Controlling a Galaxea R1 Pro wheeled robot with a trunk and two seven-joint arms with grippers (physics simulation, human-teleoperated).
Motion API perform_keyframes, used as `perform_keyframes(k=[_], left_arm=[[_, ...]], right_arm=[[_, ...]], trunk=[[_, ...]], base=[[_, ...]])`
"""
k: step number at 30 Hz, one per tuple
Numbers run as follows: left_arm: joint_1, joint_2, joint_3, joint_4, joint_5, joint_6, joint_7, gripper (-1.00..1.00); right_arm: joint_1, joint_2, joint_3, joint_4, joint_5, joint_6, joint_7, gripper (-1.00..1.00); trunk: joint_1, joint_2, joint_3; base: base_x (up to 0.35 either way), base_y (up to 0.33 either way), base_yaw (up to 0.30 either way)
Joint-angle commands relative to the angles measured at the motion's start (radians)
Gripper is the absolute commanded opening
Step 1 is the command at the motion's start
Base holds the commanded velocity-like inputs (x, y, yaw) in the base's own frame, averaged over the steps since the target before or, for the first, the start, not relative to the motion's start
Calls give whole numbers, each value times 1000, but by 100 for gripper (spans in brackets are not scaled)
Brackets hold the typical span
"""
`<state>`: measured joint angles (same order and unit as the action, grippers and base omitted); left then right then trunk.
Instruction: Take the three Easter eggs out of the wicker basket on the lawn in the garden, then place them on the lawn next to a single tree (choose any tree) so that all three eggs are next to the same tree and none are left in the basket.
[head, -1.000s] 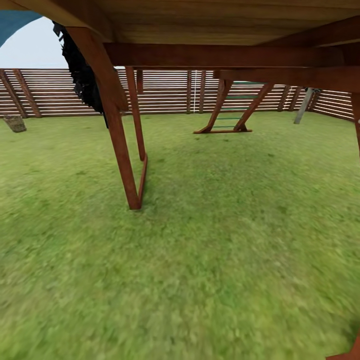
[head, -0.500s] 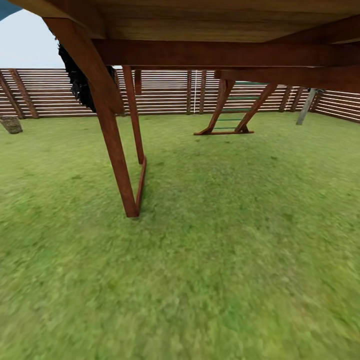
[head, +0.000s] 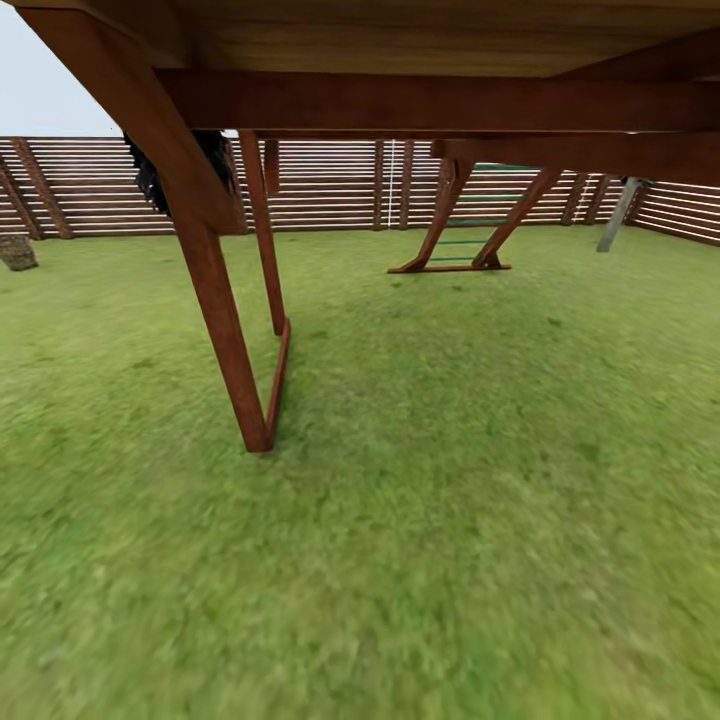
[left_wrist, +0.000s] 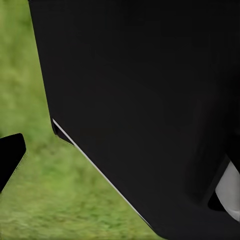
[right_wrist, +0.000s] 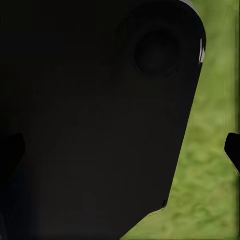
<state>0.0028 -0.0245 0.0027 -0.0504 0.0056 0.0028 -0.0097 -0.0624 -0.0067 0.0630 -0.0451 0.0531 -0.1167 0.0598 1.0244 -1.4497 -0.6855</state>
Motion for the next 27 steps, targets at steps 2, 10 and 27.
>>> perform_keyframes(k=[2,10,27], left_arm=[[0,0,0,-2,1,1,-1,100],[0,0,0,-1,1,0,-1,100],[0,0,0,-1,1,0,-1,100]], right_arm=[[0,-1,6,1,5,-3,0,100],[0,-1,5,1,4,-3,0,100],[0,-1,5,1,4,-3,0,100]], trunk=[[1,0,-1],[1,0,-1],[1,0,-1]], base=[[335,0,0],[335,0,0],[335,0,0]])
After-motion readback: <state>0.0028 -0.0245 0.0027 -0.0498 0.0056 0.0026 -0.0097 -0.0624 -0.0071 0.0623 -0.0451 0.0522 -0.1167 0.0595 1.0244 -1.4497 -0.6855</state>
